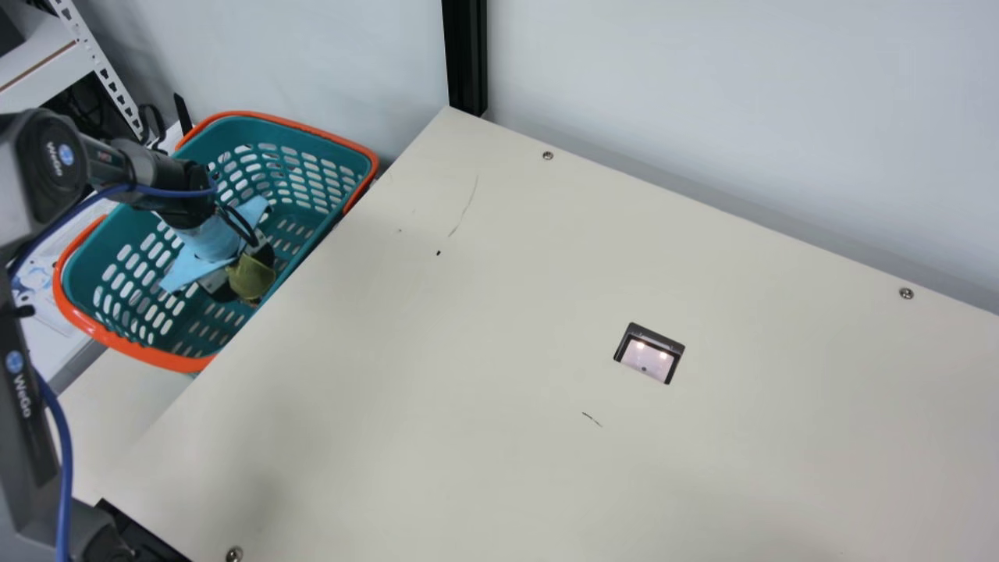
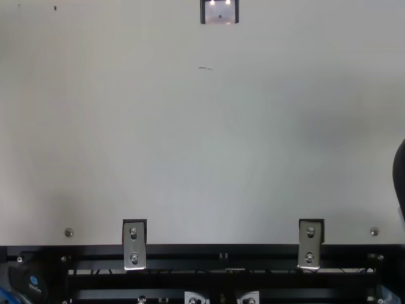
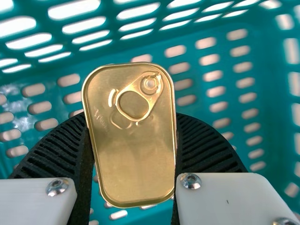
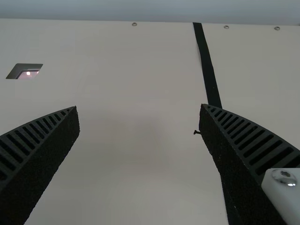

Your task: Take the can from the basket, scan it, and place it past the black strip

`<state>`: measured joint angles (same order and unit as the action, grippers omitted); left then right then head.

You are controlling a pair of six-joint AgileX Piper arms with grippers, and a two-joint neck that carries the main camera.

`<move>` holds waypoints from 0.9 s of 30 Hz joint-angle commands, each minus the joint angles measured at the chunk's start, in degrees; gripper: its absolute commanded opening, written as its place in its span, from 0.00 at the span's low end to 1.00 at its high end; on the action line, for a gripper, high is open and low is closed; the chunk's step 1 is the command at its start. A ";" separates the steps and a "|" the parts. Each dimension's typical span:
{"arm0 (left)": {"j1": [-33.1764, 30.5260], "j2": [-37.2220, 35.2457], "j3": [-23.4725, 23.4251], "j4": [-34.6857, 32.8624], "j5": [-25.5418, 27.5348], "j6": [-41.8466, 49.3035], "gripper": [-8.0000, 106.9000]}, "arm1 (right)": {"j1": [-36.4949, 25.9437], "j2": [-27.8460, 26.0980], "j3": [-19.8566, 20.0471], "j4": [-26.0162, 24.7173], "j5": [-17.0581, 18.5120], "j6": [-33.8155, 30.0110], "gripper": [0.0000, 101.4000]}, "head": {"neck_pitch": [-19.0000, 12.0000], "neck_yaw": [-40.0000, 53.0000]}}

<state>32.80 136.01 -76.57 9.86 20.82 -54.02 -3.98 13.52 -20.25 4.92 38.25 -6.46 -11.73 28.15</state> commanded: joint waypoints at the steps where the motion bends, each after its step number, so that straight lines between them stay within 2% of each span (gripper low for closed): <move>1: -0.07 -3.81 1.64 0.15 -1.50 1.77 0.16 | 0.00 0.00 0.00 0.00 0.00 0.00 1.00 | -1.67 0.90; 9: -0.74 -16.36 7.57 -0.04 -5.06 9.99 0.16 | 0.00 0.00 0.00 0.00 0.00 0.00 1.00 | -1.67 0.90; 15: -1.96 -26.20 10.98 -3.31 -5.57 18.63 0.16 | 0.00 0.00 0.00 0.00 0.00 0.00 1.00 | -1.67 0.90; 20: -3.49 -34.41 12.40 -8.19 -4.19 27.94 0.16 | 0.00 0.00 0.00 0.00 0.00 0.00 1.00 | -1.67 0.90; 27: -4.73 -44.67 12.16 -15.63 0.45 41.15 0.16 | 0.00 0.00 0.00 0.00 0.00 0.00 1.00 | -1.67 0.90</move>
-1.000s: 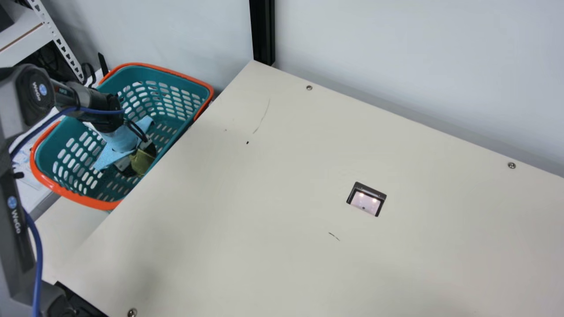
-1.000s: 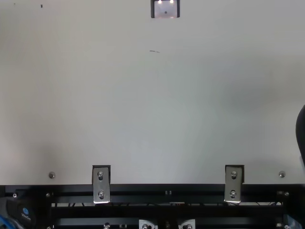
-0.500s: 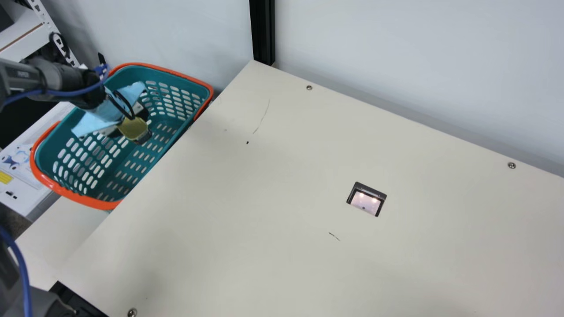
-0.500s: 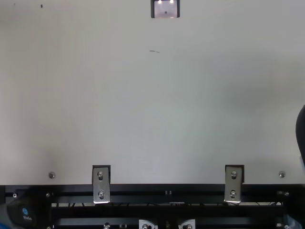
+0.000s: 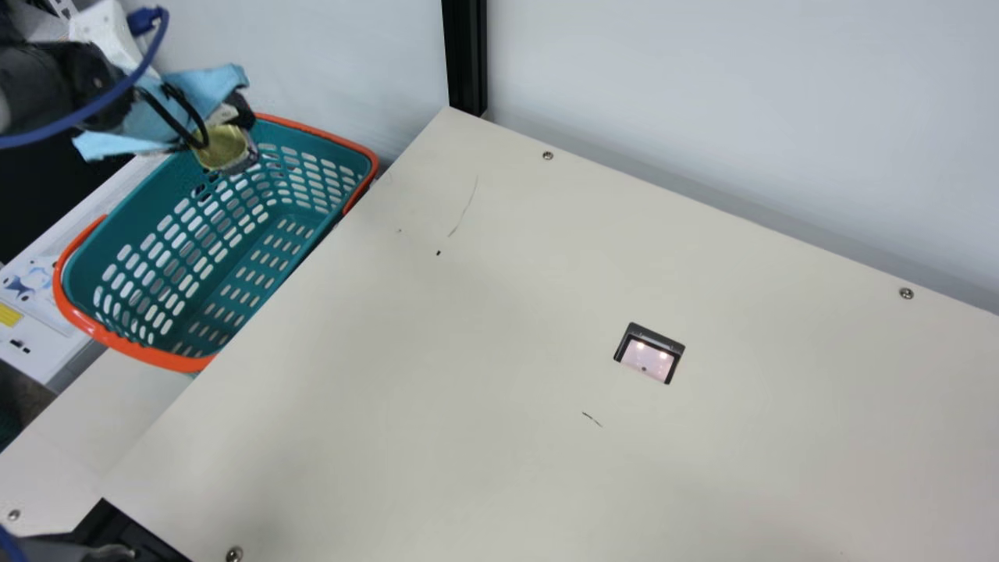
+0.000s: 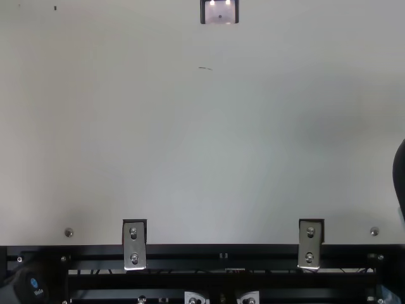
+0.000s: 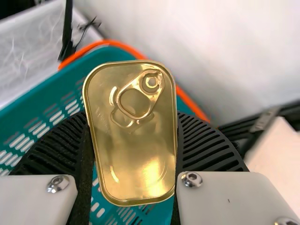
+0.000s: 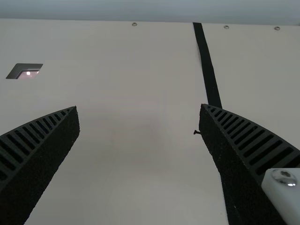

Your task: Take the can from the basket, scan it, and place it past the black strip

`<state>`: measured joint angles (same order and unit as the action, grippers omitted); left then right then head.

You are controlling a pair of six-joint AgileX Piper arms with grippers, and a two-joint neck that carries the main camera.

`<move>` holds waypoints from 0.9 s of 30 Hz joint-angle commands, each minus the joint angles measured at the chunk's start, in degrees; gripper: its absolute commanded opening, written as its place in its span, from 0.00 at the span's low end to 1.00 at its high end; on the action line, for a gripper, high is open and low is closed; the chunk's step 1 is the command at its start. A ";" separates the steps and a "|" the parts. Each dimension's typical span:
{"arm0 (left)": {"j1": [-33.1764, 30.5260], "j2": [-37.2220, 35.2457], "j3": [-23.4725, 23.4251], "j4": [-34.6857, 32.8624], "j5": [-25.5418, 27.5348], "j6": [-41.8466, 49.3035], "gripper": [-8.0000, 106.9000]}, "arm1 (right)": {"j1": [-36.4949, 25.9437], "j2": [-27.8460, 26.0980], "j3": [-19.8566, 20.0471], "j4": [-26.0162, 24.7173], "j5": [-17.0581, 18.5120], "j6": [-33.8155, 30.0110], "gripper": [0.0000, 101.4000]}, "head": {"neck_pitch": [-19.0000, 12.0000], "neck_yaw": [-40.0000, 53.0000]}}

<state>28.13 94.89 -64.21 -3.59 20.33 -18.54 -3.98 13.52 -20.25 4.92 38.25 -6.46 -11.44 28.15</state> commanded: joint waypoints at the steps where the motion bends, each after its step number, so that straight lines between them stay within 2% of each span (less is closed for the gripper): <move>1: -0.10 -4.76 -0.37 -3.26 1.81 7.44 0.16 | 0.00 0.00 0.00 0.00 0.00 0.00 1.00 | -1.96 0.90; 7: -0.07 -11.30 -0.93 -10.62 9.08 18.35 0.16 | 0.00 0.00 0.00 0.00 0.00 0.00 1.00 | -1.96 0.90; 13: 0.79 -17.53 0.63 -17.43 19.21 28.37 0.16 | 0.00 0.00 0.00 0.00 0.00 0.00 1.00 | -1.96 0.90; 23: 4.43 -26.15 3.87 -23.85 36.71 36.10 0.16 | 0.00 0.00 0.00 0.00 0.00 0.00 1.00 | -1.96 0.90; 26: 4.69 -29.69 4.90 -24.06 38.62 37.61 0.16 | 0.00 0.00 0.00 0.00 0.00 0.00 1.00 | -1.96 0.90; 27: 4.72 -27.75 4.51 -24.31 36.29 36.85 0.16 | 0.00 0.00 0.00 0.00 0.00 0.00 1.00 | -1.96 0.90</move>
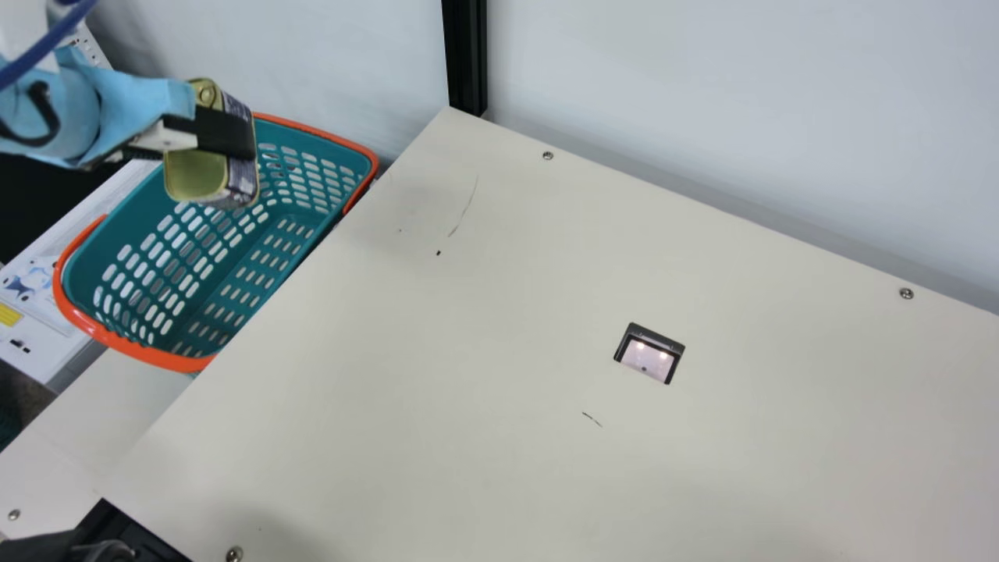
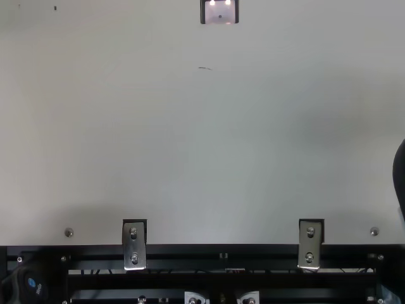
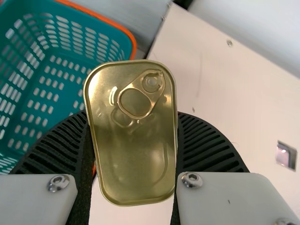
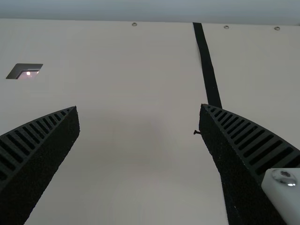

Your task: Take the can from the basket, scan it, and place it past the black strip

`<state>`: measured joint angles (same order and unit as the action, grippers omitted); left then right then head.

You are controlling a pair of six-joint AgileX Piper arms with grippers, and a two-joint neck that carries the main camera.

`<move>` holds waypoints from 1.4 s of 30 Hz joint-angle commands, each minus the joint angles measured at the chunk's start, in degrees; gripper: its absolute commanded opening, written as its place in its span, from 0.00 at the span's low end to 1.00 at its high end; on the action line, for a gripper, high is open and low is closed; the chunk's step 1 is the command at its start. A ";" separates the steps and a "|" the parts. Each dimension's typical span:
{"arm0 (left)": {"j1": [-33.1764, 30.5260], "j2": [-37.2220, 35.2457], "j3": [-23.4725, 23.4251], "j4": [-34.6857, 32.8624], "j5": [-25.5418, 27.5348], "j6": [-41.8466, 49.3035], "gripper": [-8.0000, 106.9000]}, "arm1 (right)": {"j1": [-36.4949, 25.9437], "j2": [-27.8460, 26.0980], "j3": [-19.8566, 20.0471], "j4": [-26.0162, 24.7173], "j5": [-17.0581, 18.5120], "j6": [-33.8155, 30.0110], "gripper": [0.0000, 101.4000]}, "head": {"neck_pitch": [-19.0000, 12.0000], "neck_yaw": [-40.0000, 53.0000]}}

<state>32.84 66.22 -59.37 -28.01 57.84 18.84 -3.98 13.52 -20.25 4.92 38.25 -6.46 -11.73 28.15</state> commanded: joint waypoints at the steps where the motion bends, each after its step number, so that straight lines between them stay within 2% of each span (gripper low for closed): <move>1: 0.00 0.00 0.00 0.00 0.00 0.00 0.16 | 0.00 0.00 0.00 0.00 0.00 0.00 1.00 | -1.67 0.90; 14: -0.46 -0.83 -0.40 0.13 1.81 -0.96 0.16 | 0.00 0.00 0.00 0.00 0.00 0.00 1.00 | -1.67 0.90; 22: 1.76 1.40 -4.38 -3.32 12.06 -5.51 0.16 | 0.00 0.00 0.00 0.00 0.00 0.00 1.00 | -1.67 0.90; 31: -1.49 5.75 -2.14 -5.61 12.06 -10.76 0.16 | 0.00 0.00 0.00 0.00 0.00 0.00 1.00 | -1.67 0.90; 42: -1.71 10.87 0.52 -11.80 12.06 -13.50 0.16 | 0.00 0.00 0.00 0.00 0.00 0.00 1.00 | -1.67 0.90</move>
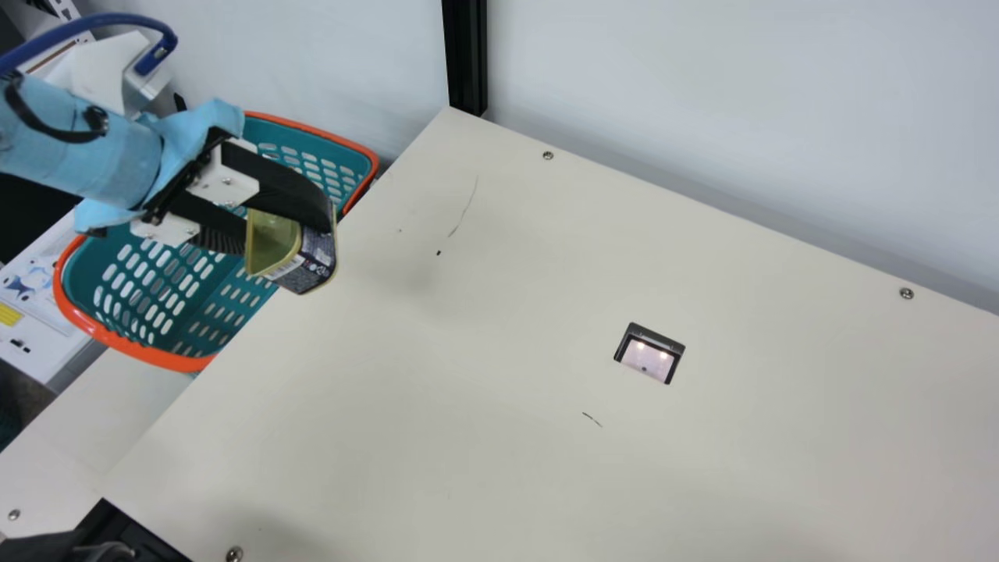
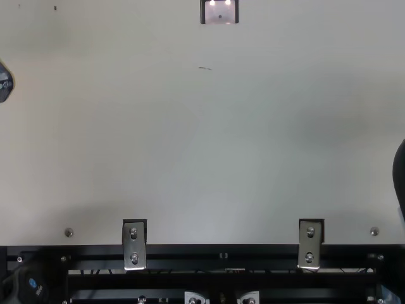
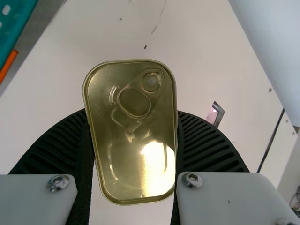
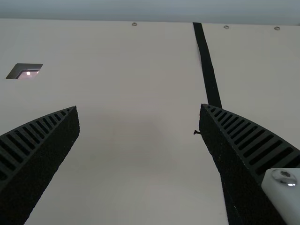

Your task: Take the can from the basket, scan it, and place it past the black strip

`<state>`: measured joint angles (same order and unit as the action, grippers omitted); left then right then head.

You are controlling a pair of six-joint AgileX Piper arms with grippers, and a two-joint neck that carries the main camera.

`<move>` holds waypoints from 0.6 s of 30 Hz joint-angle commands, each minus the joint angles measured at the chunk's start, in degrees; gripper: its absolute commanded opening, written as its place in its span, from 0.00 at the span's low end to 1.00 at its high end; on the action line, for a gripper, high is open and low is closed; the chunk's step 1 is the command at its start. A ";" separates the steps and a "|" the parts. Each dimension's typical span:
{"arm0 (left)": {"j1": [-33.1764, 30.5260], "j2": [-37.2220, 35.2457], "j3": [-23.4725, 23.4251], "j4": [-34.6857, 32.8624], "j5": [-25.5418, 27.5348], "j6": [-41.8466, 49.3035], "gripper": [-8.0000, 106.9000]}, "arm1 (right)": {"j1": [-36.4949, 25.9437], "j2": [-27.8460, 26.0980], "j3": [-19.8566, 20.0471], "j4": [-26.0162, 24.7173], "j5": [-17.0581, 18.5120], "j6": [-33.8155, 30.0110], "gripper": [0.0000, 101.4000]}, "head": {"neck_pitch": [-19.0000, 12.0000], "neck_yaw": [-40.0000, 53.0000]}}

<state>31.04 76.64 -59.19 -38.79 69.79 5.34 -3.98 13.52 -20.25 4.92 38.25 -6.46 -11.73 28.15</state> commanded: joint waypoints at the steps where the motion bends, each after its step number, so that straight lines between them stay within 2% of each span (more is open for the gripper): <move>1: 0.07 0.93 0.61 -1.85 0.11 -0.08 0.16 | 0.00 0.00 0.00 0.00 0.00 0.00 1.00 | -1.67 0.90; 8: -0.38 3.12 3.04 -7.15 0.11 -0.20 0.16 | 0.00 0.00 0.00 0.00 0.00 0.00 1.00 | -1.67 0.90; 18: -2.88 3.34 6.71 -11.43 0.11 -0.09 0.16 | 0.00 0.00 0.00 0.00 0.00 0.00 1.00 | -1.67 0.90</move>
<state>28.51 80.06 -52.88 -49.88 69.90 5.22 -3.98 13.52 -20.25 4.92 38.25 -6.46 -11.73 28.15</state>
